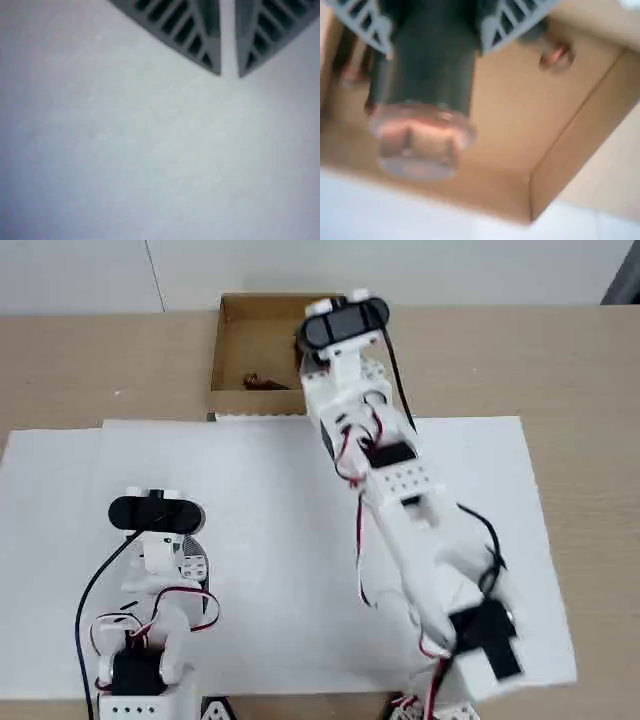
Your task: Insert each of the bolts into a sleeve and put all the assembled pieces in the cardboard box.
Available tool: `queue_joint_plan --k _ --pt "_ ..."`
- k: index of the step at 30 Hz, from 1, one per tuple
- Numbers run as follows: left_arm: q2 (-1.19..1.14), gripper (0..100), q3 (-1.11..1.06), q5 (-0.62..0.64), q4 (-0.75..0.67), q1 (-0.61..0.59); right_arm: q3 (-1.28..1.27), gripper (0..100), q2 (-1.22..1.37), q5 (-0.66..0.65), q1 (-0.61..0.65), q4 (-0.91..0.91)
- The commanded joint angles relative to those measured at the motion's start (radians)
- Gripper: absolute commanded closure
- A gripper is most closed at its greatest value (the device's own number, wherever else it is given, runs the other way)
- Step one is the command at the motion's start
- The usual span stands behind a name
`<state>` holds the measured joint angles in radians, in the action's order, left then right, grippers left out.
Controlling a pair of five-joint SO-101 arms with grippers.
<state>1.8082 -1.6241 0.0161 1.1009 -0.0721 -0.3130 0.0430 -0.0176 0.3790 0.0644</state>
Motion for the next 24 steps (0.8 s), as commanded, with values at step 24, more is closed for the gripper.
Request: queue_joint_plan --k 24 --pt "0.011 99 0.004 0.003 -0.012 0.003 0.79 99.4 0.728 -0.264 0.041 -0.035"
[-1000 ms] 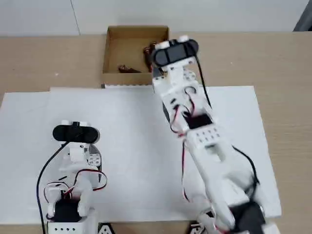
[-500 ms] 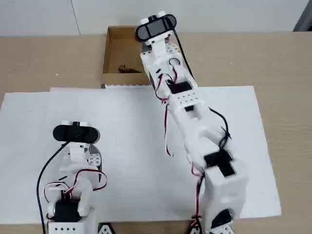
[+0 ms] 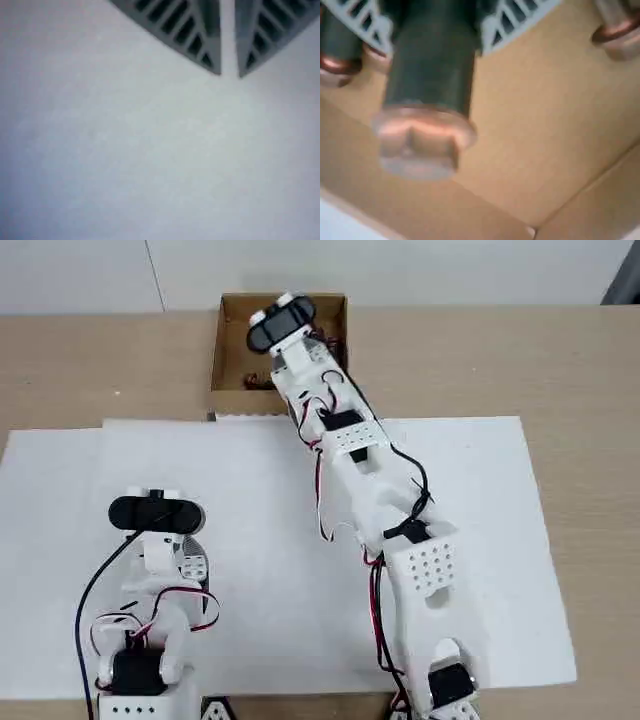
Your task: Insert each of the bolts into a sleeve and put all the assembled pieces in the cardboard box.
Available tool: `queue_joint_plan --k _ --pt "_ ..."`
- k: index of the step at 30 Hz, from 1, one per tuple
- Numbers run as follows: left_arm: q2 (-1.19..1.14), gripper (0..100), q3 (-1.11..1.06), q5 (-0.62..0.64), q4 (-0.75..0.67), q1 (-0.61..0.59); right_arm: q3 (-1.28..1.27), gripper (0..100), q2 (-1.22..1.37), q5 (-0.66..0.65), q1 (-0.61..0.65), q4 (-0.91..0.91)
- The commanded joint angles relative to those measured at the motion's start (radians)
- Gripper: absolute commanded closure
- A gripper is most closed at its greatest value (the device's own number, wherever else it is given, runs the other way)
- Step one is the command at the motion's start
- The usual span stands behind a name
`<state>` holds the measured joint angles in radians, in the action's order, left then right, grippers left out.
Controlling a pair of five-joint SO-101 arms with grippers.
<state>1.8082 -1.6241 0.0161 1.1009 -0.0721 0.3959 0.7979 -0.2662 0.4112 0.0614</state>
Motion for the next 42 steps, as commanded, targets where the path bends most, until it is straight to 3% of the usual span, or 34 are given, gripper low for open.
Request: queue_joint_plan --k 1,4,10,22,42 --pt "0.011 99 0.004 0.003 -0.012 0.003 0.081 99.3 -0.027 -0.015 0.012 -0.031" --pt "0.011 99 0.004 0.003 -0.012 0.003 0.081 96.1 -0.03 -0.017 0.015 0.004" --pt "0.011 99 0.004 0.003 -0.012 0.003 0.081 77.9 -0.035 -0.017 0.013 0.061" --pt "0.011 99 0.004 0.003 -0.012 0.003 0.081 77.9 -0.165 -0.017 0.01 0.087" --pt "0.011 99 0.004 0.003 -0.012 0.003 0.081 77.9 -0.668 -0.003 0.001 0.651"
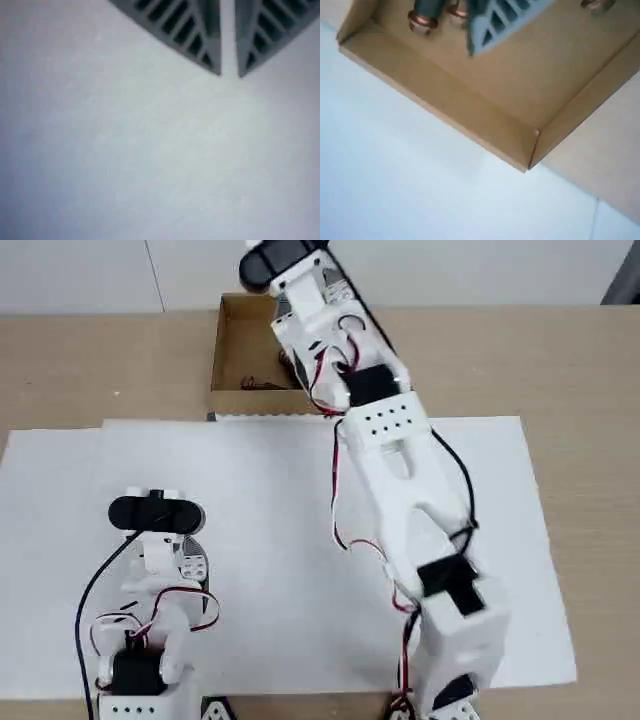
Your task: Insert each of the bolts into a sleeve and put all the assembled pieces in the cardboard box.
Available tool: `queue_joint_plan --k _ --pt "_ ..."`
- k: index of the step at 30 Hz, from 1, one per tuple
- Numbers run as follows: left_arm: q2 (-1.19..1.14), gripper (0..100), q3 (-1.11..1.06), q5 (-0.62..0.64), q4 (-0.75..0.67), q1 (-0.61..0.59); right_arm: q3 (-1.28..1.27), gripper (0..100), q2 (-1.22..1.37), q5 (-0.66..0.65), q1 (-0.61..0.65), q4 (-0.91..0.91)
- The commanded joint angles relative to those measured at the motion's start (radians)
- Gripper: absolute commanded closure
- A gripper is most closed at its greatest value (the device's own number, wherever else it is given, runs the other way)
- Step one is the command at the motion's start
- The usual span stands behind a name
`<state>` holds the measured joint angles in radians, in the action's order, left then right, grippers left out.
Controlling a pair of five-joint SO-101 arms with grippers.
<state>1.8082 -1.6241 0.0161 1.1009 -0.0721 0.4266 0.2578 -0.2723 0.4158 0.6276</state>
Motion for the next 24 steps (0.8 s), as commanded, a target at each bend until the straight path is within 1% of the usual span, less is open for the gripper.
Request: queue_joint_plan --k 1,7,9,12,13,15,18,24 --pt "0.011 99 0.004 0.003 -0.012 0.003 0.051 77.9 -0.154 0.021 -0.007 0.113" --pt "0.011 99 0.004 0.003 -0.012 0.003 0.051 78.5 -0.321 0.127 -0.038 0.289" --pt "0.011 99 0.004 0.003 -0.012 0.003 0.051 83.5 -0.372 0.155 -0.054 0.346" --pt "0.011 99 0.004 0.003 -0.012 0.003 0.051 96.9 -0.44 0.164 -0.077 0.417" --pt "0.011 99 0.004 0.003 -0.012 0.003 0.051 99.8 -0.461 0.164 -0.087 0.438" --pt "0.011 99 0.004 0.003 -0.012 0.003 0.051 97.2 -0.504 0.164 -0.099 0.492" --pt "0.011 99 0.004 0.003 -0.012 0.003 0.051 99.7 -0.564 0.164 -0.116 0.59" --pt "0.011 99 0.004 0.003 -0.012 0.003 0.046 99.5 -0.688 0.164 -0.185 0.78"
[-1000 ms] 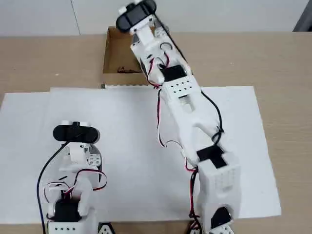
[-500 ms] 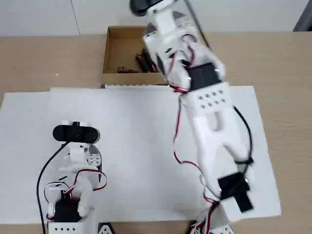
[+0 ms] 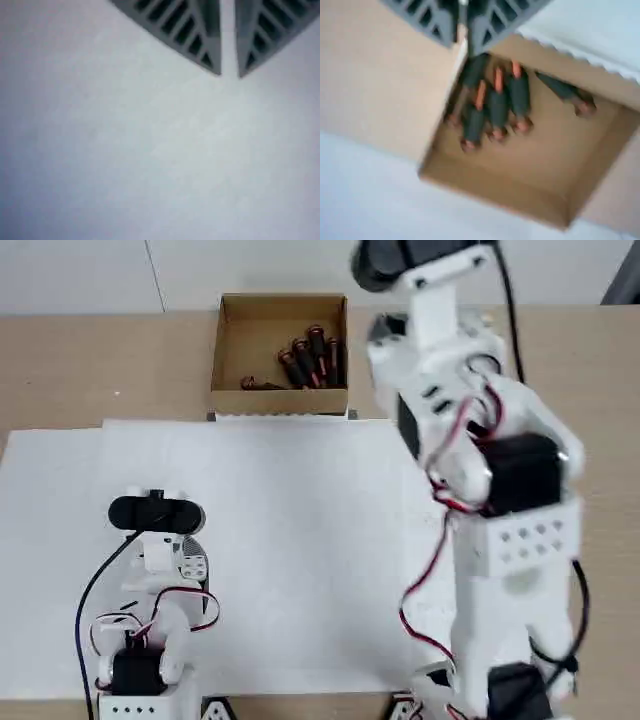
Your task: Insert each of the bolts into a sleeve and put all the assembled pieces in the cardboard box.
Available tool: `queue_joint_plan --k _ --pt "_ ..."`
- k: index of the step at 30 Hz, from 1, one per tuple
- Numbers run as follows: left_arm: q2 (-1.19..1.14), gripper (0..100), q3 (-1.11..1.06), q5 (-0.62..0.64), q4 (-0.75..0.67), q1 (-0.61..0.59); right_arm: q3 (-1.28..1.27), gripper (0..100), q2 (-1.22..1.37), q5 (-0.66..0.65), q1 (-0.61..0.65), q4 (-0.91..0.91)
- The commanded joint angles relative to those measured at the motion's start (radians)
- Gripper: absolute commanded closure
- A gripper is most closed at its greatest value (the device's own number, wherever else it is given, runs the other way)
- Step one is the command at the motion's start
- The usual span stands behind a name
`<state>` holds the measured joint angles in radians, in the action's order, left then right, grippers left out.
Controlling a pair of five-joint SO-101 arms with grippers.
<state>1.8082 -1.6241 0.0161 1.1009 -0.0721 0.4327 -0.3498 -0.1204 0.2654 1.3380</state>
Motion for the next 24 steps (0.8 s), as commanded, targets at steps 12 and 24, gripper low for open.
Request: queue_joint_plan --k 12,24 --pt "0.011 99 0.004 0.003 -0.012 0.003 -0.112 99.5 -0.371 0.015 -0.205 0.308" --pt "0.011 99 0.004 0.003 -0.012 0.003 -1.019 99.5 -0.997 0.072 -0.209 0.042"
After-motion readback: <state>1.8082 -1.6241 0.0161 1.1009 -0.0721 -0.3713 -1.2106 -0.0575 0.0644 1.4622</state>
